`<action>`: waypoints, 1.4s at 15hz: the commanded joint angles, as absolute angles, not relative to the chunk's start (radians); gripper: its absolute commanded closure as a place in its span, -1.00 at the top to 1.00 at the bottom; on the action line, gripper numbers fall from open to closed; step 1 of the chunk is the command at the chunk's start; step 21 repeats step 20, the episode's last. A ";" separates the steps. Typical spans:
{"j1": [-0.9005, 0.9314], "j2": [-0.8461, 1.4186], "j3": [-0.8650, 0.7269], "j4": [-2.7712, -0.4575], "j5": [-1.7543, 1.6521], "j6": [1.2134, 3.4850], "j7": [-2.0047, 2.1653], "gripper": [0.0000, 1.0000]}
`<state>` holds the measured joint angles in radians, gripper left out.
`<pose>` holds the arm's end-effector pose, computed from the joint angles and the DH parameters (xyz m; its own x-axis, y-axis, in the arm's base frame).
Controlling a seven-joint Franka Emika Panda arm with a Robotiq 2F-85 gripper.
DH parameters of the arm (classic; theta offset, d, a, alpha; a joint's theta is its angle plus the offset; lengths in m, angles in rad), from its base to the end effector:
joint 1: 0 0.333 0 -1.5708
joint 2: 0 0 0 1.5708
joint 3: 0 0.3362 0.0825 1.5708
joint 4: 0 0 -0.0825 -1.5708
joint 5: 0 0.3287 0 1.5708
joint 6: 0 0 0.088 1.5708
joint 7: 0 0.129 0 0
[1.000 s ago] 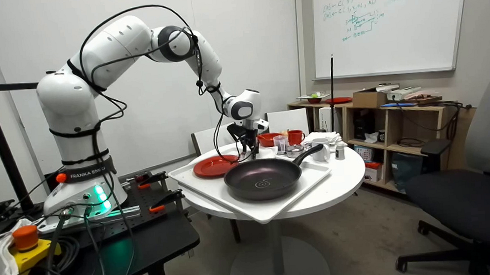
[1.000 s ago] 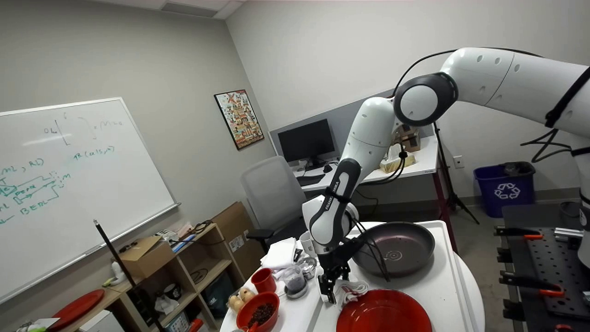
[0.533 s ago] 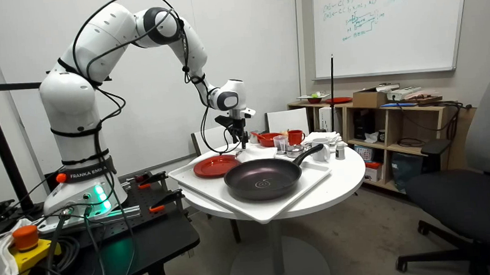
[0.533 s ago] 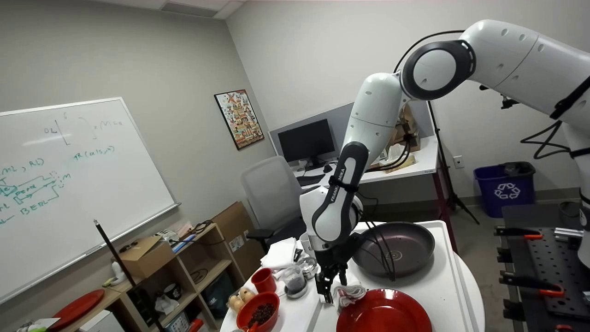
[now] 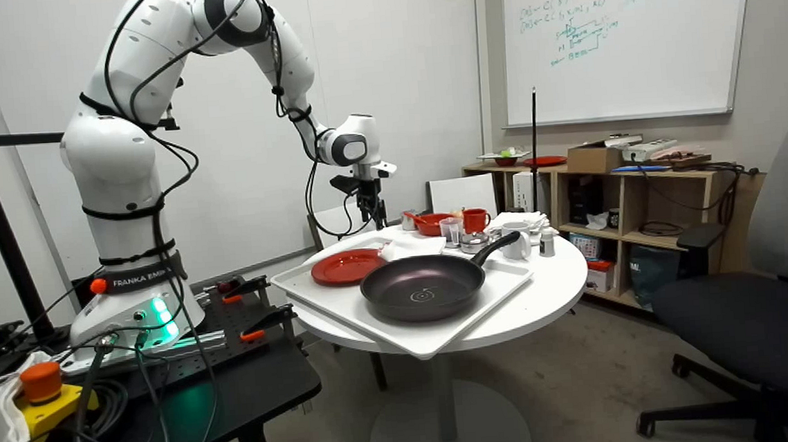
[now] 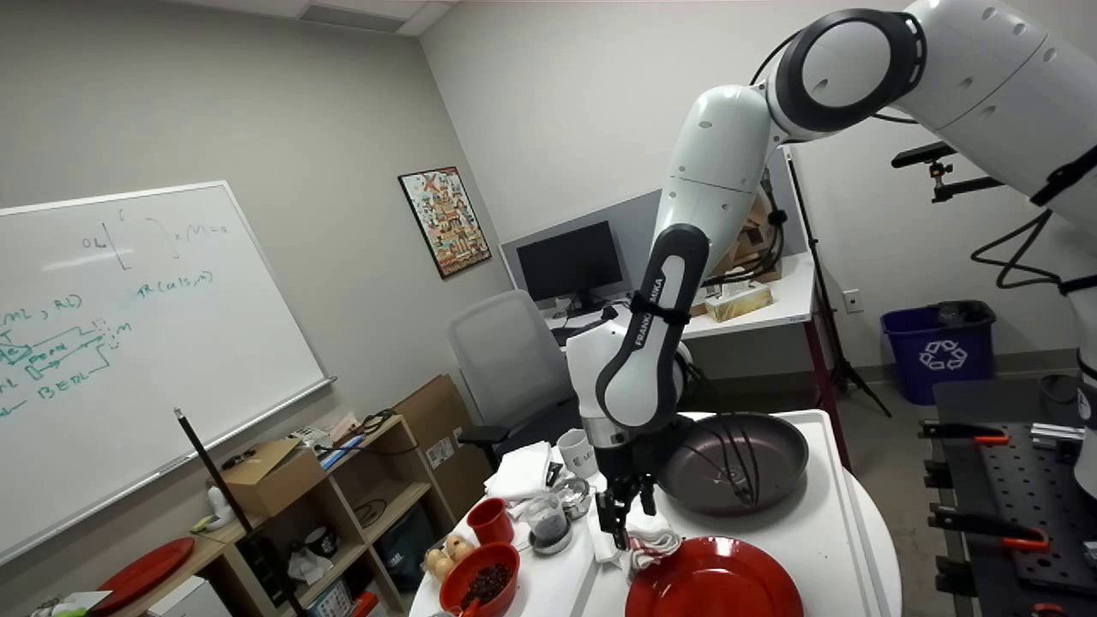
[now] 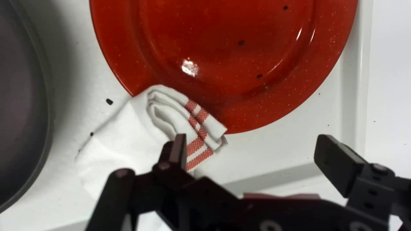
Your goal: Pick up the cloth from the table and wipe the red plate
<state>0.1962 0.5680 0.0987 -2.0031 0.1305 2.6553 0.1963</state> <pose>0.5719 0.1680 0.2201 0.9981 -0.0354 0.0506 -0.0282 -0.9904 -0.1354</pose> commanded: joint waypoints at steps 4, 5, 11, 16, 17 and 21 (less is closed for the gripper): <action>0.211 0.399 0.097 -2.205 0.115 2.632 0.225 1.00; 0.213 0.378 0.097 -2.231 0.113 2.626 0.229 1.00; 0.219 0.232 0.100 -2.401 0.114 2.608 0.280 1.00; 0.199 0.232 0.113 -2.412 0.126 2.613 0.267 1.00; 0.199 0.222 0.114 -2.420 0.126 2.612 0.269 1.00; 0.199 0.215 0.114 -2.427 0.126 2.611 0.270 1.00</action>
